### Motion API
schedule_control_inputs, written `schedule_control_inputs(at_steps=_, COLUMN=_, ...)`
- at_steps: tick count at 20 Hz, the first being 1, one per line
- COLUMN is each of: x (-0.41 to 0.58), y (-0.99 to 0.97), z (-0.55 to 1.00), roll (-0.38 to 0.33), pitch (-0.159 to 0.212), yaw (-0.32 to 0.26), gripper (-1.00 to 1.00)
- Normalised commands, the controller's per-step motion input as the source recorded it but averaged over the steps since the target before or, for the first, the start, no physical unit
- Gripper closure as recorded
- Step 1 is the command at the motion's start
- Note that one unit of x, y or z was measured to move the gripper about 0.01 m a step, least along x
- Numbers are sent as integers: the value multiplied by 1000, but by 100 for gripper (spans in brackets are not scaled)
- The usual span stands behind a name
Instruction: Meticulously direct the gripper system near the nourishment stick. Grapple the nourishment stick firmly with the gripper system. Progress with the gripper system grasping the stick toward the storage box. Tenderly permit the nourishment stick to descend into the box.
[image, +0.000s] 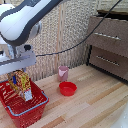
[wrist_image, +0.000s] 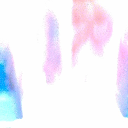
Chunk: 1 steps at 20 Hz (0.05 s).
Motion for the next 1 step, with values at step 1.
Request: schedule_control_inputs(at_steps=1, x=166, y=57, z=351, roll=-40, pitch=15, yaw=2, gripper=-100)
